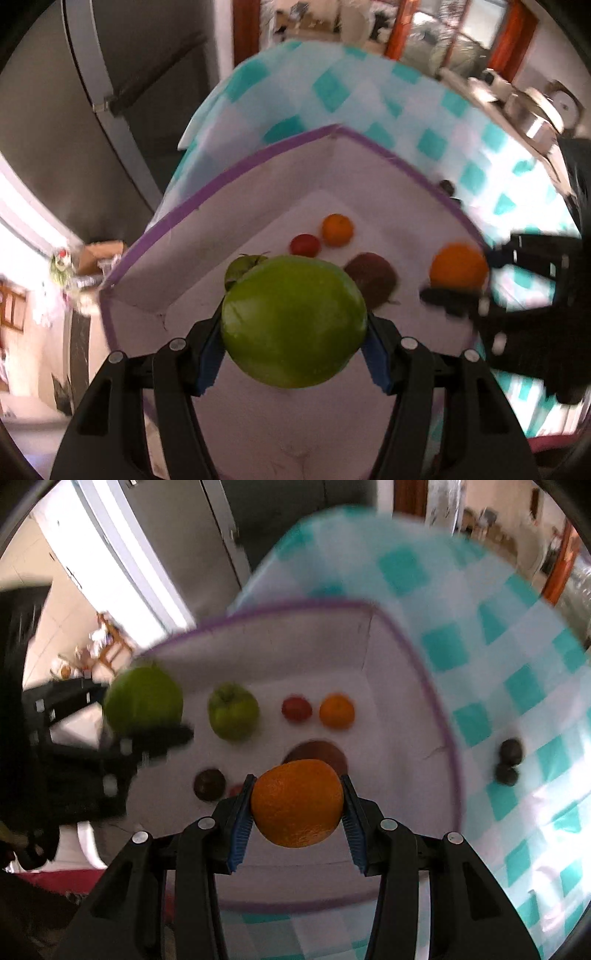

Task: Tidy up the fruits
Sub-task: 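Carry the mandarin and green fruit into the box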

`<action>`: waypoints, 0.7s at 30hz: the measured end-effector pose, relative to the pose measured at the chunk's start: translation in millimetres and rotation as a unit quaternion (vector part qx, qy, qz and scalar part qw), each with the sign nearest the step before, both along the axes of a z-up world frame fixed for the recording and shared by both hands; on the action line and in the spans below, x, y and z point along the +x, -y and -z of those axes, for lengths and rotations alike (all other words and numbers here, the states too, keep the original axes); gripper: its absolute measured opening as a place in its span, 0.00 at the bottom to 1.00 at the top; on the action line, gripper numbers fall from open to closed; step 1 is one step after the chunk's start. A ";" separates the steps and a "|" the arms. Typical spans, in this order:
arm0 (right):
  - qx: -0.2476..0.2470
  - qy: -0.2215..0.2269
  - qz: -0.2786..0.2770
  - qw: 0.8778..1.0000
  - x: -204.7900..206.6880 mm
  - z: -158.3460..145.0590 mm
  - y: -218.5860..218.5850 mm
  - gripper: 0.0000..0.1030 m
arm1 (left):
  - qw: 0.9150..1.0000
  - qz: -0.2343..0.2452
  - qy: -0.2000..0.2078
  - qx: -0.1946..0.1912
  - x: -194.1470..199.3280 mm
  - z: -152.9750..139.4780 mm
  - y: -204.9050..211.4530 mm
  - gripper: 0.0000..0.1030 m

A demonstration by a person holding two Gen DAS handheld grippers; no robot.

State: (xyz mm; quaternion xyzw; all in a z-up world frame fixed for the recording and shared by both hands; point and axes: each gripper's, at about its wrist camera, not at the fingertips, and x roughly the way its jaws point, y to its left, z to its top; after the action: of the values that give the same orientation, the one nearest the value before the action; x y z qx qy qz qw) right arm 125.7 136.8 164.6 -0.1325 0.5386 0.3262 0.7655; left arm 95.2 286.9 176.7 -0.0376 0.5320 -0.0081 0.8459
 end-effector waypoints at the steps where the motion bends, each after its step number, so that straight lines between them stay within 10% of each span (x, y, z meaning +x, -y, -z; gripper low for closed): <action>1: -0.013 -0.018 -0.010 1.000 2.7 12.4 -5.1 0.43 | 1.000 -0.003 -0.010 -0.003 7.3 5.2 -2.4 0.62; 10: -0.066 -0.126 -0.091 0.986 -1.3 71.1 -41.6 0.43 | 0.997 -0.006 -0.083 -0.003 29.7 51.9 -6.2 0.62; 21: -0.160 -0.124 -0.125 0.971 -3.2 105.5 -62.4 0.44 | 0.994 -0.050 -0.097 0.020 25.6 63.9 -40.1 0.62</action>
State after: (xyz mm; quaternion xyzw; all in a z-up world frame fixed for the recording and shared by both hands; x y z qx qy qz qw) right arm 122.5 199.2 59.1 -0.2783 0.6536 0.3431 0.6146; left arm 120.8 327.0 112.8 -0.0475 0.6089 0.0489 0.7903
